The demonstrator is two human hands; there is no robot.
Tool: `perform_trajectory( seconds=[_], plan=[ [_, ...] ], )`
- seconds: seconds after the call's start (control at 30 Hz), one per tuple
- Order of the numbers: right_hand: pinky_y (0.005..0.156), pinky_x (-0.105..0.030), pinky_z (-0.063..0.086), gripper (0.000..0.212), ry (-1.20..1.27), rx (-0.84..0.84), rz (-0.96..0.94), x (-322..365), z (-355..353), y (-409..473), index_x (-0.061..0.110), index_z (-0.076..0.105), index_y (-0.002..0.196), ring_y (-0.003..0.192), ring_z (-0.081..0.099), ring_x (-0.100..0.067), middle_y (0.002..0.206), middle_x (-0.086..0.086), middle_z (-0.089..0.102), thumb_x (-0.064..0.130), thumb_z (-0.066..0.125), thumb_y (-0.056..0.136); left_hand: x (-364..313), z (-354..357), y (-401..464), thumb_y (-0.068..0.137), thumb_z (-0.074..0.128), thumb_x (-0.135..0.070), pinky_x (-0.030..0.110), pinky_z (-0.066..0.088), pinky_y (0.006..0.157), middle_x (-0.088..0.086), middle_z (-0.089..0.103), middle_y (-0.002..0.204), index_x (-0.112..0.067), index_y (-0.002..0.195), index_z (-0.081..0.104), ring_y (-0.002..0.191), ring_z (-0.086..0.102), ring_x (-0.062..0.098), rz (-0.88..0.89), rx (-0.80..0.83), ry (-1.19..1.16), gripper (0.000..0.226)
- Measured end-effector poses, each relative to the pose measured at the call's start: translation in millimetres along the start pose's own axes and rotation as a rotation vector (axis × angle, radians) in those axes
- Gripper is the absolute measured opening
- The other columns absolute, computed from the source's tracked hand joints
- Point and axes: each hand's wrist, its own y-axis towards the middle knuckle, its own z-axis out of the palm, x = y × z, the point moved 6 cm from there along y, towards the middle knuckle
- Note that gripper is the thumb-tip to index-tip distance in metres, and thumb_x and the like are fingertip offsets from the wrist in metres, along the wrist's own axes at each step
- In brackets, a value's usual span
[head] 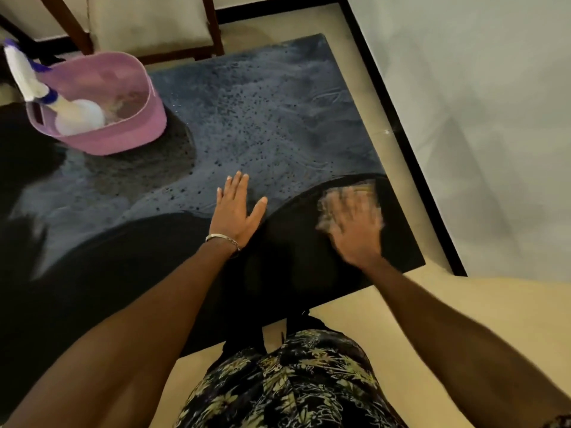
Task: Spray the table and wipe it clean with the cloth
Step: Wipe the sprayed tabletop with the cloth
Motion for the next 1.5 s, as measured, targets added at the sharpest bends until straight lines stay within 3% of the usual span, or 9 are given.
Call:
perform_trajectory(
  seconds=[0.1,0.23,0.53,0.7,0.93,1.07,1.33,1.43,1.5],
  plan=[
    [0.118,-0.067,0.006,0.068,0.055,0.001,0.283,-50,-12,-2,0.041,-0.002,0.158,0.154,-0.007,-0.033,0.169,-0.003,-0.004,0.048,0.033,0.101,16,-6,-8,0.089,0.023,-0.066,0.035,-0.007,0.119,0.0,0.006,0.162,-0.017,0.153,0.013,0.149,-0.004,0.014,0.011,0.014,-0.018,0.082],
    [0.117,-0.068,0.002,0.071,0.069,-0.05,0.448,15,-7,-3,0.036,0.004,0.16,0.153,-0.006,-0.035,0.169,-0.005,-0.001,0.045,0.04,0.099,49,-21,-19,0.09,0.023,-0.066,0.036,-0.007,0.12,0.001,0.005,0.162,-0.016,0.154,0.01,0.149,-0.005,0.015,-0.004,0.019,-0.016,0.082],
    [0.116,-0.064,-0.012,0.071,-0.083,0.174,-0.375,339,46,-22,0.031,0.005,0.159,0.153,-0.012,-0.029,0.168,0.0,-0.005,0.055,0.026,0.096,122,-81,-40,0.092,0.027,-0.06,0.041,-0.006,0.12,0.001,0.001,0.162,-0.017,0.154,0.009,0.149,-0.007,0.017,-0.031,-0.057,0.066,0.077],
    [0.121,-0.06,0.005,0.055,-0.066,0.153,-0.746,350,44,-41,0.036,0.04,0.15,0.154,0.011,-0.029,0.164,-0.001,0.027,0.05,0.038,0.097,157,-101,-43,0.093,0.029,-0.06,0.042,-0.005,0.12,0.001,0.002,0.162,-0.017,0.154,0.01,0.149,-0.006,0.019,-0.076,-0.095,0.099,0.077],
    [0.117,-0.069,0.002,0.066,0.016,-0.002,0.256,121,0,27,0.044,0.003,0.158,0.154,-0.005,-0.029,0.169,0.003,-0.002,0.05,0.034,0.099,161,-94,-39,0.092,0.027,-0.063,0.043,-0.004,0.121,0.0,0.003,0.162,-0.017,0.154,0.01,0.149,-0.005,0.018,-0.076,-0.079,0.061,0.079],
    [0.116,-0.069,0.003,0.069,0.089,-0.012,0.491,121,2,16,0.038,0.003,0.159,0.153,-0.004,-0.036,0.169,-0.003,-0.003,0.051,0.025,0.095,164,-86,-47,0.092,0.026,-0.063,0.041,-0.005,0.12,0.0,0.002,0.162,-0.018,0.154,0.008,0.149,-0.006,0.018,-0.079,-0.067,0.053,0.078],
    [0.115,-0.07,0.012,0.067,-0.031,0.114,-0.519,359,67,-90,0.041,0.02,0.156,0.154,0.007,-0.03,0.167,0.002,0.012,0.048,0.04,0.093,178,-95,-48,0.093,0.024,-0.063,0.042,-0.005,0.12,0.001,0.003,0.162,-0.016,0.154,0.009,0.149,-0.006,0.017,-0.1,-0.061,0.057,0.079],
    [0.119,-0.064,0.007,0.067,-0.081,0.128,-0.758,341,65,-89,0.045,0.015,0.156,0.155,0.002,-0.025,0.168,0.006,0.009,0.049,0.042,0.095,181,-97,-44,0.093,0.025,-0.063,0.042,-0.004,0.121,0.002,0.005,0.162,-0.015,0.154,0.01,0.149,-0.004,0.018,-0.096,-0.065,0.068,0.078],
    [0.118,-0.065,0.008,0.069,-0.105,0.111,-0.614,292,54,-69,0.045,0.011,0.157,0.155,0.0,-0.024,0.168,0.006,0.003,0.05,0.039,0.095,182,-98,-41,0.094,0.026,-0.062,0.042,-0.004,0.121,0.001,0.005,0.162,-0.015,0.154,0.01,0.149,-0.005,0.018,-0.087,-0.061,0.078,0.078]
  ],
)
